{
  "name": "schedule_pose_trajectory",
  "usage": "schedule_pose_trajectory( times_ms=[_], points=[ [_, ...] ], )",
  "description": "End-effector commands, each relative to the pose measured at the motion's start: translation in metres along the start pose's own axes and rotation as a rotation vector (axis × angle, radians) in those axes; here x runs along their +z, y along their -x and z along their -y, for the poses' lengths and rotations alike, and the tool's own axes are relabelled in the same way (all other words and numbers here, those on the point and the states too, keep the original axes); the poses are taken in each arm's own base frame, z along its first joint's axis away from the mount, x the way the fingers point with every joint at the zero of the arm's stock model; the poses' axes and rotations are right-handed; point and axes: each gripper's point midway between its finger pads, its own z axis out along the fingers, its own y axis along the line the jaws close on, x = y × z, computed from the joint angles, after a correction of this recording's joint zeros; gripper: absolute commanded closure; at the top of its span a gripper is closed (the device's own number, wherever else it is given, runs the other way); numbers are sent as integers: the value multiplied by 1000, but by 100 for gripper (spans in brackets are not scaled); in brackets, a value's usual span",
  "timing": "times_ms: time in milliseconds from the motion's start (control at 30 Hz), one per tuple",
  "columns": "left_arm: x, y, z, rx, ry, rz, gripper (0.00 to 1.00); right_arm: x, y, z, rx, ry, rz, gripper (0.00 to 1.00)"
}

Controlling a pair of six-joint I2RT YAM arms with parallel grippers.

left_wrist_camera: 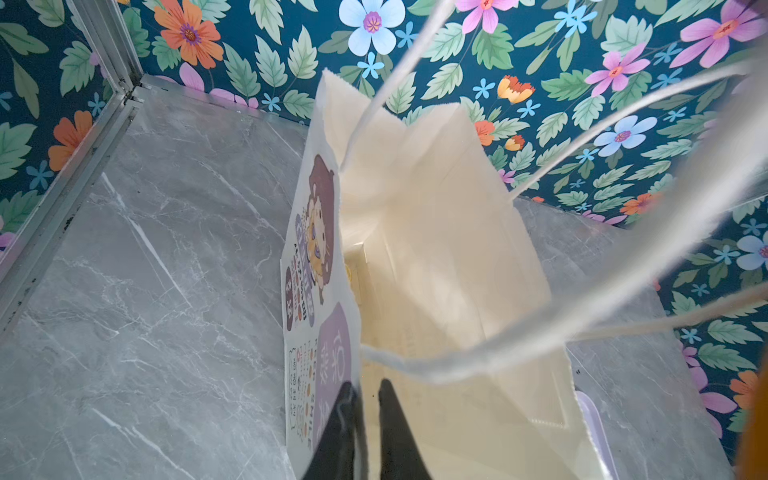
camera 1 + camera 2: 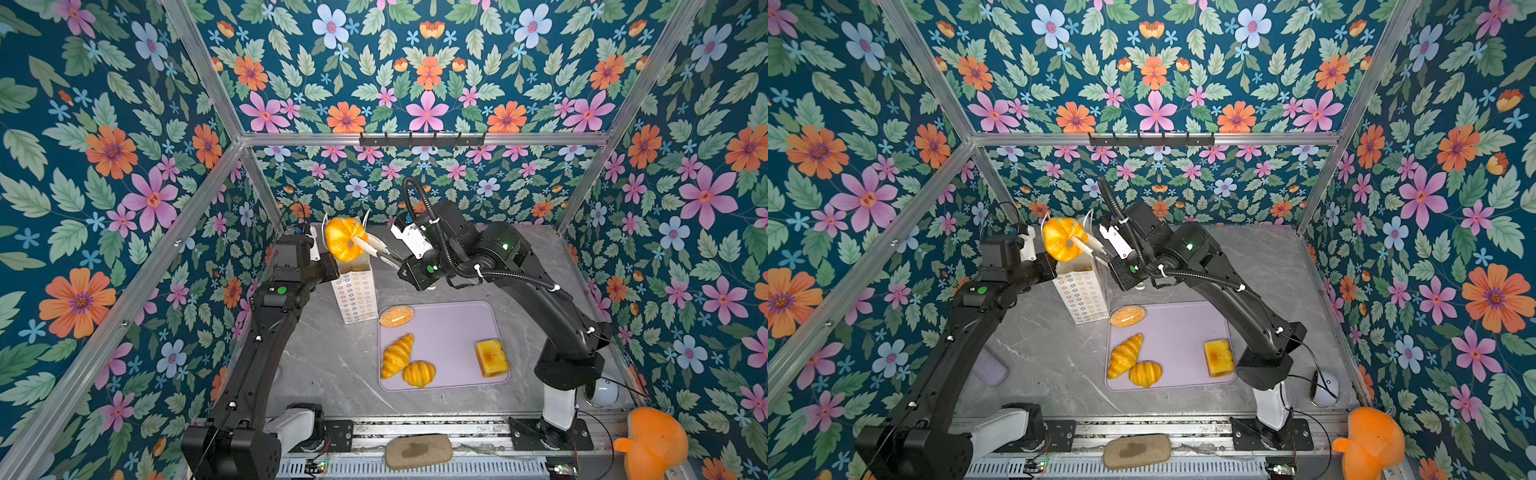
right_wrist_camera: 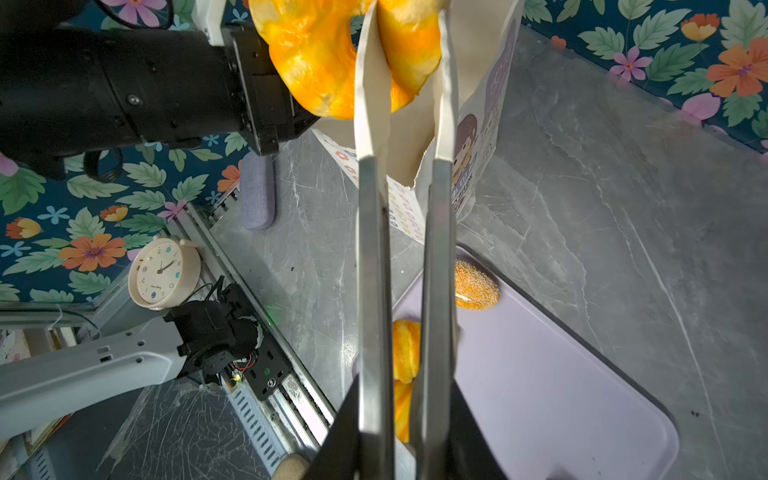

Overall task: Place the fake bread into the paper bag
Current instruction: 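Close the tongs on the ring bun and lift it toward the bag, then lower the ring bun into the bag held open by the left gripper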

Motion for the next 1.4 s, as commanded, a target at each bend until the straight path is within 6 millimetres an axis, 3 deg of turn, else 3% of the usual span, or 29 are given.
schedule_pose_trajectory(
  times_ms=[0,200,967,1167,1367],
  points=[
    [-3,3,7,-1,-31,11,87,9,15,-6,-6,22,45,96],
    [-4,3,5,-6,-23,13,90,28,14,3,8,-29,25,95],
    [-5,5,5,-12,-20,16,95,67,-9,37,3,-196,-96,96],
    [-7,7,6,-11,-20,20,95,65,-15,46,-17,-249,-120,96],
    [-2,5,6,-11,-25,6,96,59,-18,42,-15,-237,-128,96]
  ],
)
